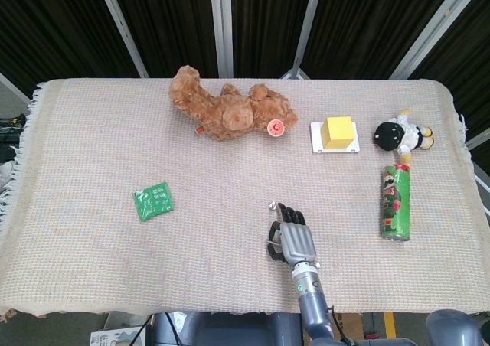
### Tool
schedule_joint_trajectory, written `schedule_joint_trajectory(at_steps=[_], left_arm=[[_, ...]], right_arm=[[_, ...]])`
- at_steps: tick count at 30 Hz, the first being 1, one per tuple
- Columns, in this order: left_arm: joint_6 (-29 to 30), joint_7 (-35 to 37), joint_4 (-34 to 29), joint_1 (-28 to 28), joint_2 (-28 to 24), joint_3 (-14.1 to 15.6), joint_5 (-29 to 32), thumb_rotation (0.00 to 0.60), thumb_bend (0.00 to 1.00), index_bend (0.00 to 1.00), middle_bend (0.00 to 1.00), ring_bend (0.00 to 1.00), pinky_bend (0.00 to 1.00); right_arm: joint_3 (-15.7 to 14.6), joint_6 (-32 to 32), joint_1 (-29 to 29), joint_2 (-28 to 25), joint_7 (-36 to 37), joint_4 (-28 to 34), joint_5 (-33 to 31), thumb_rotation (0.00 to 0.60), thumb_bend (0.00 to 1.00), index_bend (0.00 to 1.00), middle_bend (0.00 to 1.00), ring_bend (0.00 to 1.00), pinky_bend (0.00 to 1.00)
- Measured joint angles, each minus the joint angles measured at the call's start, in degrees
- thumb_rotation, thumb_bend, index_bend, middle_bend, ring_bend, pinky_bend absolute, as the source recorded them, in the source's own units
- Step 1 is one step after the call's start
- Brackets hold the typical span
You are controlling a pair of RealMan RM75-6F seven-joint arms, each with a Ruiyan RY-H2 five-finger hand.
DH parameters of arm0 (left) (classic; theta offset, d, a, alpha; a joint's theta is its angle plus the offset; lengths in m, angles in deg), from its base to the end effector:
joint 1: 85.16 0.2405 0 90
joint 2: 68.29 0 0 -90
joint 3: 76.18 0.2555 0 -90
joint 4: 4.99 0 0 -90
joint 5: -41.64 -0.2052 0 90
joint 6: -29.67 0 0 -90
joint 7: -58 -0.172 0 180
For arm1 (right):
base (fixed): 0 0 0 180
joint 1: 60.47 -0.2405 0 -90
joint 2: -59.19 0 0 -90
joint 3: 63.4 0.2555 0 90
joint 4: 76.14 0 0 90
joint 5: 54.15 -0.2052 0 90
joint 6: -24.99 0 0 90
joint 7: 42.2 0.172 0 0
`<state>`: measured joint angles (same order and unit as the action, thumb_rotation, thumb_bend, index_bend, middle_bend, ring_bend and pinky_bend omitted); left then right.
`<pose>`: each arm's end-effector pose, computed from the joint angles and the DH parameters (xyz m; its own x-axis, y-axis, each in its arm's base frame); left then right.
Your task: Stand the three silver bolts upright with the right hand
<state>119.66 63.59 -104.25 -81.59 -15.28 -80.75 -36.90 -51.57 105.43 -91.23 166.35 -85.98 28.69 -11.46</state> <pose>-0.3322 0.1642 0.2397 0.3810 -0.0726 0.9217 0.9049 0.2338 -0.3557 -0.1170 -0.2621 -0.0714 0.1400 -0.4011 0.9053 -0.9831 0.0529 0.1755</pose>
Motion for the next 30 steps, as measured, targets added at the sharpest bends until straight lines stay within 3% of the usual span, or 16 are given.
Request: schedule_joint_trajectory(at_steps=[30], left_arm=[[-0.5,-0.6,-0.5,-0.1,-0.1,0.2,0.2,0.6,0.08,0.09,0.03,0.01,0.08]], right_arm=[[2.6,0.6,-0.3,-2.5,1.7,2.3,-0.3,0.6,0.39,0.59,0.0,0.01,0.07]])
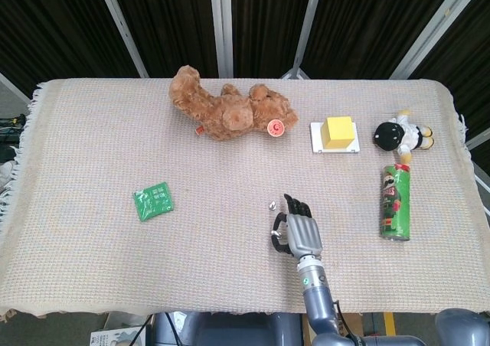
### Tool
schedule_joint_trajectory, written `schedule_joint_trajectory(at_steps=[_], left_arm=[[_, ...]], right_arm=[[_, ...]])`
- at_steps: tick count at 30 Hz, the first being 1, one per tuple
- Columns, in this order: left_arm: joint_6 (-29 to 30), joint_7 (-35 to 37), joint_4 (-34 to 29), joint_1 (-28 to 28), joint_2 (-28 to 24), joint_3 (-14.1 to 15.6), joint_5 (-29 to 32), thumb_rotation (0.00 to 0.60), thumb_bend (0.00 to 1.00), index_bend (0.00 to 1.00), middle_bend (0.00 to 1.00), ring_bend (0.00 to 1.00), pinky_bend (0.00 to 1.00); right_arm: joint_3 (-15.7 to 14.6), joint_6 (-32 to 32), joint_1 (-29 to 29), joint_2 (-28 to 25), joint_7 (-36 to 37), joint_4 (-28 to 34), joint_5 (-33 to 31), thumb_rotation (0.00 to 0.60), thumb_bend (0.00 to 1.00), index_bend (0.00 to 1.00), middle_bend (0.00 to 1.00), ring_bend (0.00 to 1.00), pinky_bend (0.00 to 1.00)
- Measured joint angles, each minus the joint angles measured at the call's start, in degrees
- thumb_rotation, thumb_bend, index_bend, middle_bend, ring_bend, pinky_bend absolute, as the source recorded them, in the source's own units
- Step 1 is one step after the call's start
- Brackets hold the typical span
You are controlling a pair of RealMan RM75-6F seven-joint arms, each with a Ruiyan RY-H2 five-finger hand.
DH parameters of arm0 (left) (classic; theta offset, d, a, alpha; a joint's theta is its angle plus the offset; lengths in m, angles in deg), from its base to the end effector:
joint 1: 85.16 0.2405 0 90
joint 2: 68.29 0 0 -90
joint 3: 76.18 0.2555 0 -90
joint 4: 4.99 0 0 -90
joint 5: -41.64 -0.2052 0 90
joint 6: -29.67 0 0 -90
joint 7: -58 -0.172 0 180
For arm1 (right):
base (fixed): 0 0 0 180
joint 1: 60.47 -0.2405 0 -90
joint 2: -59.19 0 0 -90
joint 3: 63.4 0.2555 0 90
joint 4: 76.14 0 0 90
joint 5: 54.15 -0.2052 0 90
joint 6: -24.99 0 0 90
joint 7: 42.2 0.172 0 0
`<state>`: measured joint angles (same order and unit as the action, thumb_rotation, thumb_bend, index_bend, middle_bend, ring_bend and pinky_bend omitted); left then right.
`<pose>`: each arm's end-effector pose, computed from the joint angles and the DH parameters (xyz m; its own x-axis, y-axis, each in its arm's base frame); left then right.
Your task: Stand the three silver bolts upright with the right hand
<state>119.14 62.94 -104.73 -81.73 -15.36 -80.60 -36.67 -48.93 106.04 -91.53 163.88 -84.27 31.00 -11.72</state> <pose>-0.3320 0.1645 0.2377 0.3830 -0.0601 0.9218 0.9025 0.2372 -0.3595 -0.1156 -0.2746 -0.0519 0.0919 -0.3558 0.9300 -0.9886 0.0792 0.1280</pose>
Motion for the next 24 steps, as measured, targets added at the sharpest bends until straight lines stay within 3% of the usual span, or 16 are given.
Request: schedule_joint_trajectory(at_steps=[24], left_arm=[[0.0,-0.4,-0.2,0.1,0.0,0.0,0.3,0.6,0.08,0.09,0.03,0.01,0.08]], right_arm=[[0.3,0.2,0.3,-1.3,2.2,-0.5,-0.6,0.6,0.39,0.59,0.0,0.01,0.07]])
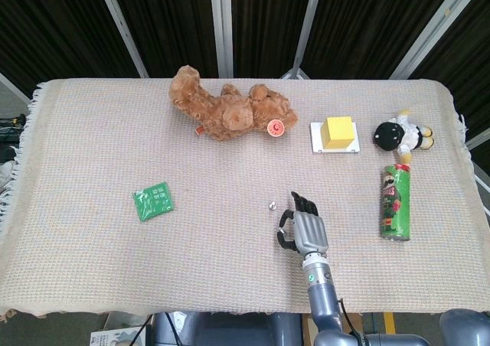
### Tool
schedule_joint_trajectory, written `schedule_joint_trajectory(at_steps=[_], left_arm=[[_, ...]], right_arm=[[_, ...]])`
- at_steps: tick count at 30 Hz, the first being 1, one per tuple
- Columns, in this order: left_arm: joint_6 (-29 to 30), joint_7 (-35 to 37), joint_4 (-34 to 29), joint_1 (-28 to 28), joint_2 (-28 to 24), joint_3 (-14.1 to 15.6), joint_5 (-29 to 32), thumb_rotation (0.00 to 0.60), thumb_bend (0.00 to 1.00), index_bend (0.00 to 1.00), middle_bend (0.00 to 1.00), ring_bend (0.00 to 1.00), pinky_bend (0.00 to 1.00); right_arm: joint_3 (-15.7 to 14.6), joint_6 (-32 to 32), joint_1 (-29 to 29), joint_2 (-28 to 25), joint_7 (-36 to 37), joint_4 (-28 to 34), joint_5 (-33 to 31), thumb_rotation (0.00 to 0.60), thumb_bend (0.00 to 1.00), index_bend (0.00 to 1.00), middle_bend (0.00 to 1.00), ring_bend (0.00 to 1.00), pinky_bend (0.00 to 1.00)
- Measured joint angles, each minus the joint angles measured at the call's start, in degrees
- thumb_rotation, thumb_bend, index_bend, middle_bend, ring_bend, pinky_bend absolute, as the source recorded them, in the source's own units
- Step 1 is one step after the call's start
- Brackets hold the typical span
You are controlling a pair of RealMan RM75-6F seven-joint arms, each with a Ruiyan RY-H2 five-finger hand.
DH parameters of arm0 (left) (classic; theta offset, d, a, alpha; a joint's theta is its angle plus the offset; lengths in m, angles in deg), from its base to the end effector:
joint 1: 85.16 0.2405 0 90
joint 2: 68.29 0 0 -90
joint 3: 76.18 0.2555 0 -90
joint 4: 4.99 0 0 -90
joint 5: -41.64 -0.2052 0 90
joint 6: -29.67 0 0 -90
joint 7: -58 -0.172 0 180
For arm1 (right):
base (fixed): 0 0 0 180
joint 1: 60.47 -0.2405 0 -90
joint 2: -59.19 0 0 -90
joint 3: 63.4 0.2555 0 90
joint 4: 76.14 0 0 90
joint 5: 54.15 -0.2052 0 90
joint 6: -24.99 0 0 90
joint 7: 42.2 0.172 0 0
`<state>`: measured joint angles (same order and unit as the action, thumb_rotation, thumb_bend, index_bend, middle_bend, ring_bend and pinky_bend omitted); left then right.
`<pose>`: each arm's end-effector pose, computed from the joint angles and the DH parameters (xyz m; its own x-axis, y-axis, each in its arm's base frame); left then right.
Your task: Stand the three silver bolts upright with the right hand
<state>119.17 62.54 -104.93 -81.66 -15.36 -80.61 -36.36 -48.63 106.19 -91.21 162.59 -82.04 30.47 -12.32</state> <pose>-0.3324 0.1640 0.2377 0.3863 -0.0592 0.9205 0.8998 0.2437 -0.3619 -0.1262 -0.2791 -0.0461 0.0711 -0.3384 0.9383 -0.9868 0.1136 0.1158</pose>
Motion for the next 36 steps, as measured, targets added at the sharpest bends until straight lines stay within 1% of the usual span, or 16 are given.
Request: schedule_joint_trajectory(at_steps=[4,21,32,36], left_arm=[[0.0,-0.1,0.0,0.0,0.0,0.0,0.1,0.6,0.08,0.09,0.03,0.01,0.08],[0.1,-0.4,-0.1,0.1,0.0,0.0,0.1,0.6,0.08,0.09,0.03,0.01,0.08],[0.0,-0.6,-0.1,0.0,0.1,0.0,0.1,0.6,0.08,0.09,0.03,0.01,0.08],[0.1,-0.5,-0.1,0.0,0.1,0.0,0.1,0.6,0.08,0.09,0.03,0.01,0.08]], right_arm=[[-0.3,0.0,0.1,-0.3,0.1,0.2,0.0,0.6,0.39,0.59,0.0,0.01,0.07],[-1.3,-0.6,0.4,-1.8,0.4,1.3,0.0,0.6,0.39,0.53,0.0,0.01,0.07],[-1.5,-0.6,0.3,-2.2,0.5,1.4,-0.2,0.6,0.39,0.53,0.0,0.01,0.07],[-1.7,-0.4,0.3,-2.2,0.6,1.7,0.1,0.6,0.39,0.5,0.0,0.01,0.07]])
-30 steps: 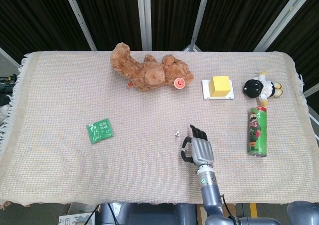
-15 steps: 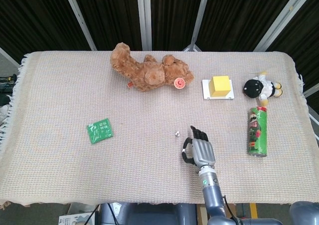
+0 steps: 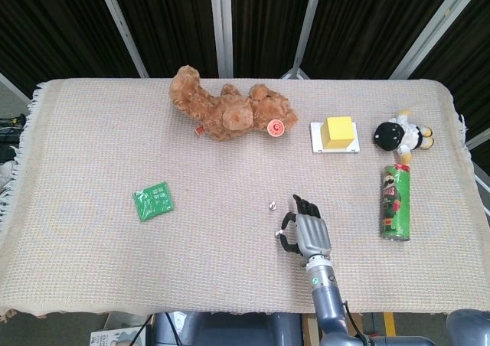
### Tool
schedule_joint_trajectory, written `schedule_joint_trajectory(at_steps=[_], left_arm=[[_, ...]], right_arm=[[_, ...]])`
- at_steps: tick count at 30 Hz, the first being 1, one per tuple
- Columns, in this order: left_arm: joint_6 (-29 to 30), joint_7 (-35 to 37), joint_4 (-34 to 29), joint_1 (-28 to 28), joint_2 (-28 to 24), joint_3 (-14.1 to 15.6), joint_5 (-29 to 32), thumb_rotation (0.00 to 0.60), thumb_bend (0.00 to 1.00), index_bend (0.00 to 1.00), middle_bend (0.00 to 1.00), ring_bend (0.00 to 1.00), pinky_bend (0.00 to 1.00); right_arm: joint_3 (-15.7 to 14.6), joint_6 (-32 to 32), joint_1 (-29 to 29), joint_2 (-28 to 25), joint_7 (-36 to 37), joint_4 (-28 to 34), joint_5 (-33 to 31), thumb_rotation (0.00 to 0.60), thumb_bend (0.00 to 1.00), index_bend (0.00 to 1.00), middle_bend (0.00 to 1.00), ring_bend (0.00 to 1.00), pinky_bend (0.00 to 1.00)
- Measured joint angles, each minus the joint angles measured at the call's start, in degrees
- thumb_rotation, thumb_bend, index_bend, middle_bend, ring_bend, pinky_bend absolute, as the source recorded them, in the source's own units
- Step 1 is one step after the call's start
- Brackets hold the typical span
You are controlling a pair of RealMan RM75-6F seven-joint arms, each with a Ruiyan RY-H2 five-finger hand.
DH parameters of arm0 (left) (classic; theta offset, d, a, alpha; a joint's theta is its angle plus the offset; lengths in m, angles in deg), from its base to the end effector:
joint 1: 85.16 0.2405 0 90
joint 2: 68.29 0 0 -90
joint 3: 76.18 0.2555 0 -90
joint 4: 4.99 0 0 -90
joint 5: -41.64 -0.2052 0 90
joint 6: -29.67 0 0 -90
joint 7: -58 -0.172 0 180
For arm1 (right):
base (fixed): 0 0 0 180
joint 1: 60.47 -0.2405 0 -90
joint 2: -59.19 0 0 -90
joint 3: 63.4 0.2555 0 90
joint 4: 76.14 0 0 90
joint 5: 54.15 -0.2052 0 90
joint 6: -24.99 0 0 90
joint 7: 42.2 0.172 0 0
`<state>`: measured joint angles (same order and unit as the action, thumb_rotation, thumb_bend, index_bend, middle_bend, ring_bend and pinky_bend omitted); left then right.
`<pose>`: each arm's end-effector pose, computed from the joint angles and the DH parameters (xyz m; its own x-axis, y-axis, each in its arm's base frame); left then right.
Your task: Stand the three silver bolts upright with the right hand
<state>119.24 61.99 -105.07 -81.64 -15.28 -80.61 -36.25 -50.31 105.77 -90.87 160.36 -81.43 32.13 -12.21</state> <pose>-0.3322 0.1638 0.2373 0.3916 -0.0582 0.9183 0.8970 0.2462 -0.3670 -0.1320 -0.2740 -0.0419 0.0843 -0.3576 0.9301 -0.9864 0.1023 0.1288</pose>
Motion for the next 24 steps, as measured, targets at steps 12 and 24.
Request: schedule_joint_trajectory(at_steps=[12,24], left_arm=[[-0.2,-0.1,0.0,-0.1,0.0,0.0,0.0,0.6,0.08,0.09,0.03,0.01,0.08],[0.0,0.4,-0.1,0.1,-0.1,-0.1,0.2,0.6,0.08,0.09,0.03,0.01,0.08]], right_arm=[[-2.8,1.4,1.2,-5.5,-2.4,5.9,0.9,0.6,0.39,0.43,0.0,0.0,0.07],[-12.0,3.0,5.7,-10.1,-0.6,10.4,8.5,0.6,0.39,0.43,0.0,0.0,0.07]])
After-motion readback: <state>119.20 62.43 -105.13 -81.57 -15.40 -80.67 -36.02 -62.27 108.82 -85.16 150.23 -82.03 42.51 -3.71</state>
